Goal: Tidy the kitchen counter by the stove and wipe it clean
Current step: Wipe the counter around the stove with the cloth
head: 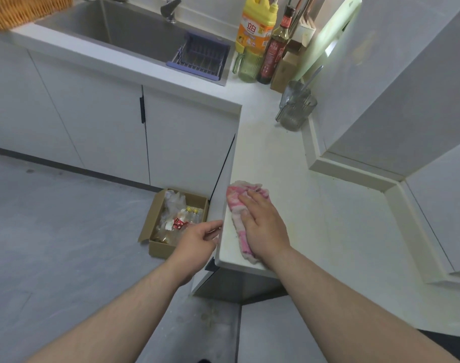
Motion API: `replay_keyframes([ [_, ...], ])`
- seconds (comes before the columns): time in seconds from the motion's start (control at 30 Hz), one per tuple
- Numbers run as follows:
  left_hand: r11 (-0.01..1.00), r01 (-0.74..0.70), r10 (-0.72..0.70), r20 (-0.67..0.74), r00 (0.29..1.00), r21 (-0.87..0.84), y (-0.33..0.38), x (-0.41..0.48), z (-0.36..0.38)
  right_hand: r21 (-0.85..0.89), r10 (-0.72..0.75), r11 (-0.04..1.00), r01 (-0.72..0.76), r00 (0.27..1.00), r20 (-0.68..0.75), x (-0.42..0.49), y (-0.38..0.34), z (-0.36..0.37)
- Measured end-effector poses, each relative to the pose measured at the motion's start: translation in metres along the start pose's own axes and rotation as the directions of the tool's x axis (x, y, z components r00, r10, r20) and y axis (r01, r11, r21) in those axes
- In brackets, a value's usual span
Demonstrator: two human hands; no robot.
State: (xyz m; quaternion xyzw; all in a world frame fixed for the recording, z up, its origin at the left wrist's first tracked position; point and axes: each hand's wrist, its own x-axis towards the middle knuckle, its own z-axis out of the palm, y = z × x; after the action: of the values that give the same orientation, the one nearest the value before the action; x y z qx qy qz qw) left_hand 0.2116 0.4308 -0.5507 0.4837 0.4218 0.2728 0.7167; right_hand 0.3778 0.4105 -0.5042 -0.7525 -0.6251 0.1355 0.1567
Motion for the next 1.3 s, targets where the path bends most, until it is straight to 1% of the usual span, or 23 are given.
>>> replay_keyframes([
  [0.07, 1.000, 0.019, -0.019, -0.013, 1.000, -0.021, -0.004, -0.005, 0.003, 0.003, 0.052, 0.999, -0.052, 0.998, -0.030, 0.015, -0.001, 0.002],
  [0.13, 0.999, 0.020, -0.021, -0.012, 1.000, -0.040, -0.007, -0.010, 0.003, -0.002, 0.071, 0.997, -0.071, 0.996, -0.047, 0.025, -0.001, 0.004],
  [0.3, 0.996, 0.082, -0.081, -0.034, 0.996, 0.028, -0.015, -0.022, 0.000, 0.009, 0.110, 0.994, -0.110, 0.993, -0.043, 0.024, -0.001, 0.005],
  [0.4, 0.996, 0.087, -0.086, -0.043, 0.995, 0.014, -0.012, -0.029, 0.004, -0.007, 0.092, 0.996, -0.092, 0.994, -0.054, 0.013, -0.011, 0.005],
  [0.57, 0.997, 0.071, -0.069, -0.089, 0.994, 0.020, -0.007, -0.037, 0.010, -0.019, -0.023, 1.000, 0.023, 0.999, -0.027, -0.032, -0.032, 0.006],
  [0.7, 0.992, 0.052, -0.031, -0.178, 0.983, 0.118, -0.002, -0.041, 0.016, 0.005, -0.039, 0.999, 0.039, 0.999, -0.003, -0.040, -0.030, 0.004],
  [0.8, 0.988, 0.017, 0.006, -0.146, 0.989, 0.151, 0.005, -0.046, 0.023, -0.010, -0.047, 0.999, 0.047, 0.999, -0.003, -0.039, -0.025, 0.004],
  [0.9, 0.988, 0.018, 0.010, -0.183, 0.983, 0.150, 0.004, -0.045, 0.026, -0.032, 0.016, 0.999, -0.017, 0.999, -0.046, -0.045, -0.005, -0.001],
  [1.07, 0.985, 0.037, -0.001, -0.210, 0.978, 0.171, 0.004, -0.047, 0.030, -0.101, 0.128, 0.985, -0.137, 0.988, -0.092, -0.071, 0.069, -0.023],
  [1.13, 0.987, 0.044, -0.011, -0.214, 0.977, 0.152, 0.005, -0.048, 0.031, -0.056, 0.225, 0.971, -0.234, 0.965, -0.132, -0.088, 0.104, -0.042],
  [1.2, 0.984, 0.059, -0.022, -0.212, 0.977, 0.167, 0.005, -0.047, 0.030, 0.013, 0.314, 0.949, -0.315, 0.939, -0.139, -0.101, 0.129, -0.055],
  [1.3, 0.979, 0.077, -0.040, -0.197, 0.980, 0.187, 0.005, -0.046, 0.028, 0.052, 0.351, 0.936, -0.347, 0.926, -0.140, -0.104, 0.138, -0.055],
])
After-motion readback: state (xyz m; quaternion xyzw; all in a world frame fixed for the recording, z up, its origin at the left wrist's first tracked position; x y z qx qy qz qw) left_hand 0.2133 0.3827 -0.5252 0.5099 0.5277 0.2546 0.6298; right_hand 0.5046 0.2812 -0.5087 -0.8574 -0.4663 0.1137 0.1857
